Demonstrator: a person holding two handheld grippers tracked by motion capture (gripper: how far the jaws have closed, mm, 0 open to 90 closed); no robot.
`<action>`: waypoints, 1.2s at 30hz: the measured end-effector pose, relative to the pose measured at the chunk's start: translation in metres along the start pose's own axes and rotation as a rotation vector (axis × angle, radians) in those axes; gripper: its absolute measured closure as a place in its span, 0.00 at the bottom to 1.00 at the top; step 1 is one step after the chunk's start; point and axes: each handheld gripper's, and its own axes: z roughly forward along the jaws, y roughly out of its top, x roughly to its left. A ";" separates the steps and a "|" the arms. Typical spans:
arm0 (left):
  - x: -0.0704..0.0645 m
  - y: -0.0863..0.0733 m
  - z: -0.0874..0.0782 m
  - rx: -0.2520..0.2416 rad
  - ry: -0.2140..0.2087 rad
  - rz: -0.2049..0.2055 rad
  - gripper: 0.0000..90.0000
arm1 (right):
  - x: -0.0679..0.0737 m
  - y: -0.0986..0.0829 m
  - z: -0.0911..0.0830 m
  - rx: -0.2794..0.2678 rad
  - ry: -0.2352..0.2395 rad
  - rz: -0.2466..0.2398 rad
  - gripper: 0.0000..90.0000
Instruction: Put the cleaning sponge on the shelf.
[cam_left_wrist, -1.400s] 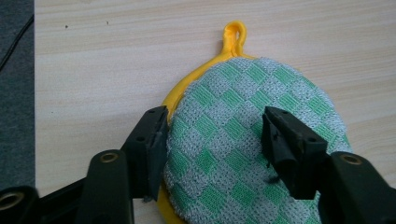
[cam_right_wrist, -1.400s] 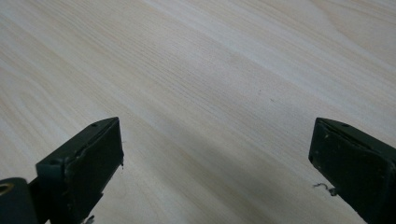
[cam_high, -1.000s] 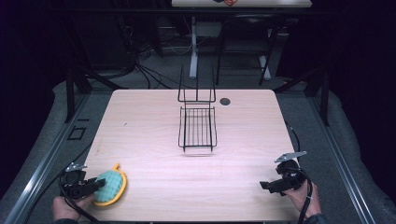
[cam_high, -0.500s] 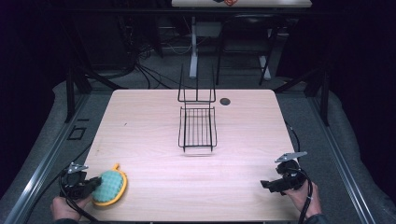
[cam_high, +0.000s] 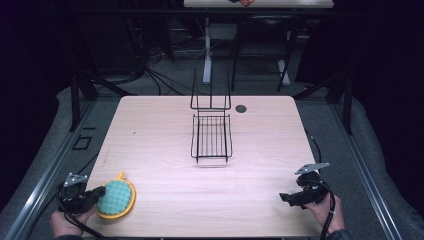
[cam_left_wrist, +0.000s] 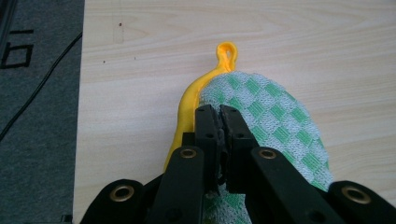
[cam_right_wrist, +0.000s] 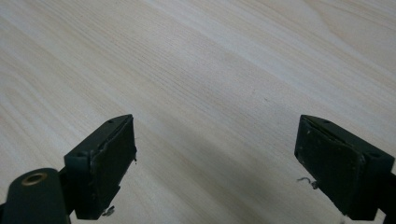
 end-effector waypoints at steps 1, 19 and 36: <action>0.001 0.000 -0.001 -0.002 -0.003 -0.001 0.97 | 0.000 0.000 0.000 -0.003 -0.004 -0.001 0.13; -0.007 0.010 -0.013 -0.085 -0.026 -0.014 0.97 | -0.001 0.000 -0.001 -0.005 -0.016 -0.009 0.13; -0.016 0.023 -0.015 -0.124 -0.048 -0.007 0.97 | 0.001 0.000 0.000 0.001 -0.020 -0.015 0.13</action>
